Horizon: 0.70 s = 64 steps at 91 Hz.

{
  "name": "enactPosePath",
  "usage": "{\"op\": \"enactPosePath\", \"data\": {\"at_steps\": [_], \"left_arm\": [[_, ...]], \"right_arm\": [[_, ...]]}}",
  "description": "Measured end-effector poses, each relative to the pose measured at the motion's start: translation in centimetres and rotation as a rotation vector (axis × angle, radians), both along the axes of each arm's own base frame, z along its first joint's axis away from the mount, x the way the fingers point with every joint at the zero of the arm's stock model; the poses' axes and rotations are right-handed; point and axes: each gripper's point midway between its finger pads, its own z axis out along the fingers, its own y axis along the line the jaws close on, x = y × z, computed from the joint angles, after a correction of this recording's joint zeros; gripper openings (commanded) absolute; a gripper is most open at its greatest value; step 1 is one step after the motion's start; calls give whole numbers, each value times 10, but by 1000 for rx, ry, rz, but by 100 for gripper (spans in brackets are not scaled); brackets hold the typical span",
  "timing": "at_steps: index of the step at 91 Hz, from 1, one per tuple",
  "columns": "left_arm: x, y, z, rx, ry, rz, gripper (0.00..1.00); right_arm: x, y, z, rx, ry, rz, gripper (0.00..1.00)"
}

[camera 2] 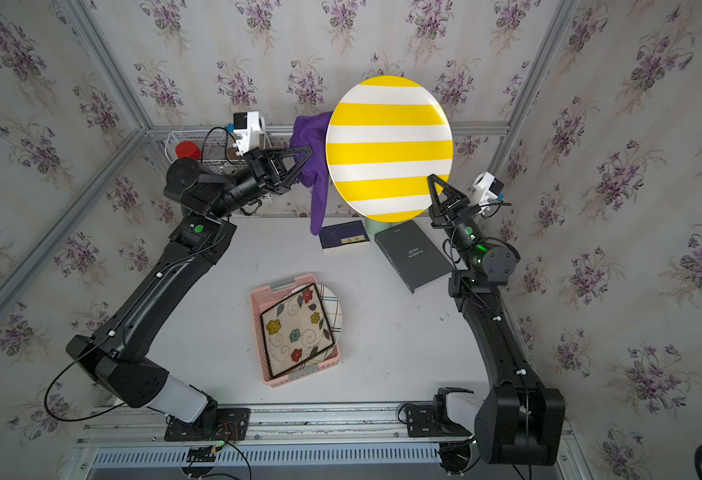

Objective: Wipe the wet plate dry
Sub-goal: Wipe the plate with towel.

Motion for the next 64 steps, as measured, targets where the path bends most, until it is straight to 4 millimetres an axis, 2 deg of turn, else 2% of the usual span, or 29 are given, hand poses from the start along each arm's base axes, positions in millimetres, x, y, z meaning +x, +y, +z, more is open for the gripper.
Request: {"op": "enactPosePath", "data": {"at_steps": [21, 30, 36, 41, 47, 54, 59, 64], "left_arm": [[-9, -11, 14, -85, 12, -79, 0], [-15, -20, 30, -157, 7, -114, 0], [-24, -29, 42, -209, -12, -146, 0], [-33, -41, 46, -231, -13, -185, 0], [-40, -61, 42, -235, 5, -232, 0], [-41, -83, 27, -218, 45, -266, 0], [-38, -93, 14, -198, 80, -276, 0], [-34, -98, 3, -179, 107, -274, 0]], "right_arm": [[-1, 35, -5, 31, 11, 118, 0], [-2, 45, -2, 60, 17, 140, 0], [-2, 53, 7, 78, 4, 157, 0], [-5, 56, 23, 85, -44, 166, 0], [-9, 55, 45, 96, -113, 164, 0], [-6, 48, 66, 102, -182, 142, 0], [3, 37, 79, 103, -212, 108, 0], [16, 26, 82, 103, -205, 77, 0]]}}
